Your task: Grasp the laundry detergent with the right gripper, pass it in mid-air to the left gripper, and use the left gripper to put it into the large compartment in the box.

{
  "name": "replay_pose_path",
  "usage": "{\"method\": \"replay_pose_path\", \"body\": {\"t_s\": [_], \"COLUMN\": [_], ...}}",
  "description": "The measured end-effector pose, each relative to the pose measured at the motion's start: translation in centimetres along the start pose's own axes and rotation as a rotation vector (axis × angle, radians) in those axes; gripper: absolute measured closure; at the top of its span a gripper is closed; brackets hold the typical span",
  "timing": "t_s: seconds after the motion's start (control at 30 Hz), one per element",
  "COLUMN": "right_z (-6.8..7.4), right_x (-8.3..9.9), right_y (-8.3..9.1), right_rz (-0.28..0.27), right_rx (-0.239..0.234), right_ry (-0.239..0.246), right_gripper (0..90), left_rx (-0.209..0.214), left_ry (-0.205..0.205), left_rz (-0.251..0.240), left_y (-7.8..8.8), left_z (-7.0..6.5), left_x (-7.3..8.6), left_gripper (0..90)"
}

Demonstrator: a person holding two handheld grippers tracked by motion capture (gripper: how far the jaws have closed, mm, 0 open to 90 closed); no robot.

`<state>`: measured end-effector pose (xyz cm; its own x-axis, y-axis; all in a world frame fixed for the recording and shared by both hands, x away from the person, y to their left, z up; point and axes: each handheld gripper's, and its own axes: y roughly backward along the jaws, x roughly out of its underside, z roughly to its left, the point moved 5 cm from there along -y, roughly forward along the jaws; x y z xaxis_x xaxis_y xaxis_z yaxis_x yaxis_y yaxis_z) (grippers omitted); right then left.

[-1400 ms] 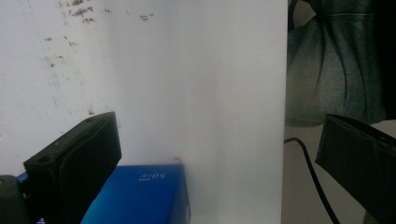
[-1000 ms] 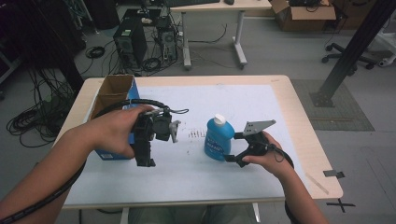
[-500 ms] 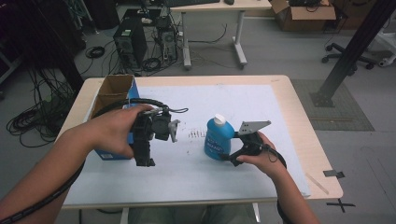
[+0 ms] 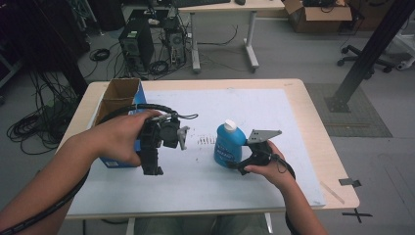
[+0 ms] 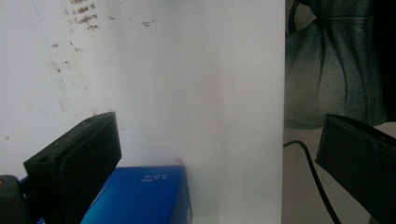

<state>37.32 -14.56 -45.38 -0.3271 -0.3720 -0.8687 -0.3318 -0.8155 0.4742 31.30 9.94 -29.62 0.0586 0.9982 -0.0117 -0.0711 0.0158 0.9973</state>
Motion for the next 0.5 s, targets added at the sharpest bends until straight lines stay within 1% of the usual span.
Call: {"method": "replay_pose_path", "body": {"t_s": [0.23,0.27,0.4,0.43,0.5], "right_z": [-0.02,-0.03,-0.08,0.03,0.07], "right_x": [0.05,0.12,0.21,0.22,0.19], "right_y": [-0.31,-0.34,-0.37,-0.41,-0.42], "right_rz": [-0.034,-0.044,-0.054,-0.057,-0.061], "right_rx": [0.020,0.022,0.029,0.030,0.031], "right_ry": [0.000,-0.006,-0.010,0.000,0.002], "right_gripper": [1.0,0.9,0.7,0.7,0.7], "left_rx": [0.000,0.000,0.001,0.000,-0.001], "left_ry": [-0.006,-0.006,-0.006,-0.004,-0.004], "left_rz": [-0.004,-0.003,-0.003,-0.002,-0.004], "left_y": [-0.06,-0.08,-0.09,-0.11,-0.13], "left_z": [-0.08,-0.10,-0.09,-0.07,-0.06], "left_x": [-0.19,-0.21,-0.21,-0.19,-0.19], "left_gripper": [0.3,0.3,0.3,0.3,0.3]}}
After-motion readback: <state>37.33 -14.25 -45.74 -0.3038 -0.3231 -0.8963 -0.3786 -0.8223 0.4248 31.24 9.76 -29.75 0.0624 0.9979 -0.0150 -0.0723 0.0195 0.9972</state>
